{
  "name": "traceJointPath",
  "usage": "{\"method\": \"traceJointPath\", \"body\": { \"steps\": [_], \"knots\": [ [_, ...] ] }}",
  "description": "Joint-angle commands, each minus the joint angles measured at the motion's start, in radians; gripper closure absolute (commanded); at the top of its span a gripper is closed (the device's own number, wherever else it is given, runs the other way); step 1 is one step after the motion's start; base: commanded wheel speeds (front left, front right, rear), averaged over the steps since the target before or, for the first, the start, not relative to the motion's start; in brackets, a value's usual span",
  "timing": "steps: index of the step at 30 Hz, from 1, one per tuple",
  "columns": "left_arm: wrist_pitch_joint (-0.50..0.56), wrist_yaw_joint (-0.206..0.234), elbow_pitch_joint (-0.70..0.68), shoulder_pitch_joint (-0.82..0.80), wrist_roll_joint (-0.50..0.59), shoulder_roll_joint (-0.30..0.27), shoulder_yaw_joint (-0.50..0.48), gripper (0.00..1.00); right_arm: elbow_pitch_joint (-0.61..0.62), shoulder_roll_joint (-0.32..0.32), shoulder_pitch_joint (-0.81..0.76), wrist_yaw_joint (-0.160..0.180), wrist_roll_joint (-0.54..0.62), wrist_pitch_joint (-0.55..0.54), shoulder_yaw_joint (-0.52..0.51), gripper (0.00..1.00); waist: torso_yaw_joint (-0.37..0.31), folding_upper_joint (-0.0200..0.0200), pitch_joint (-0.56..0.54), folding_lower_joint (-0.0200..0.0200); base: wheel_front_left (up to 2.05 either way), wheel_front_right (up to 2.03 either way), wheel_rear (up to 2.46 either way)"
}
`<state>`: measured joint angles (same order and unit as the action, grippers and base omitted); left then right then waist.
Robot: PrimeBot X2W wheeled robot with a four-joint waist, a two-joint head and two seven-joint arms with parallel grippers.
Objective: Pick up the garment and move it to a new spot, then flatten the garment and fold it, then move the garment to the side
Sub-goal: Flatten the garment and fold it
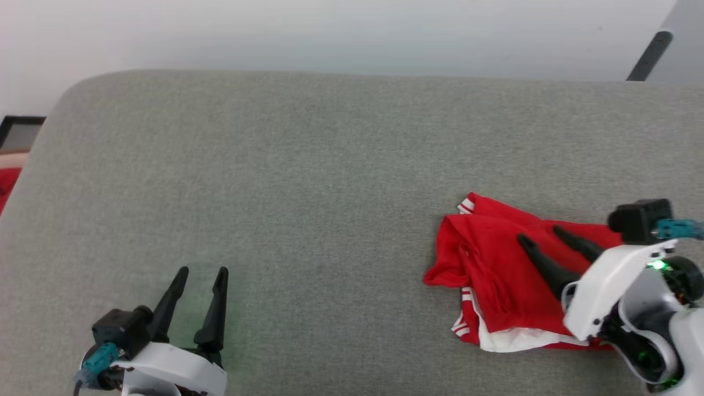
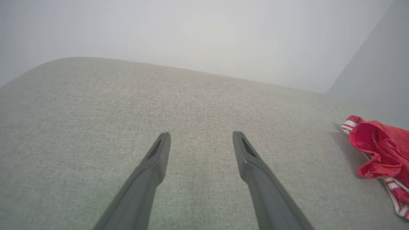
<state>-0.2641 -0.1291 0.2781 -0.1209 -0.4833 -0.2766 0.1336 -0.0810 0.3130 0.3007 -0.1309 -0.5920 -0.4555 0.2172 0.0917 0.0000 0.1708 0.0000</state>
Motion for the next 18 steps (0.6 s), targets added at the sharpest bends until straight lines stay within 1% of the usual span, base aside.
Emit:
{"method": "traceJointPath", "body": {
  "steps": [1,7,12,18],
  "knots": [
    [0.001,-0.002,0.005,0.008,0.003,-0.007,0.006,0.00,0.004,0.021,-0.012,0.000,-0.011,0.030,-0.009,0.00,-0.024,0.0000,-0.022,0.0000,0.00,0.00,0.00],
    [0.001,-0.002,0.025,0.016,0.004,-0.021,0.017,0.00,-0.027,0.080,-0.057,0.000,-0.036,0.141,-0.051,0.00,-0.060,0.0000,-0.054,0.0000,0.00,0.00,0.00],
    [0.001,-0.002,0.056,0.025,0.012,-0.021,0.013,0.00,-0.059,0.083,-0.103,0.000,-0.033,0.270,-0.083,0.00,-0.089,0.0000,-0.091,0.0000,0.00,0.00,0.00],
    [0.001,-0.002,0.078,0.042,0.025,-0.014,0.005,0.00,-0.079,0.082,-0.155,0.000,-0.021,0.433,-0.078,0.00,-0.115,0.0000,-0.138,0.0000,0.00,0.00,0.00]
  ]
}}
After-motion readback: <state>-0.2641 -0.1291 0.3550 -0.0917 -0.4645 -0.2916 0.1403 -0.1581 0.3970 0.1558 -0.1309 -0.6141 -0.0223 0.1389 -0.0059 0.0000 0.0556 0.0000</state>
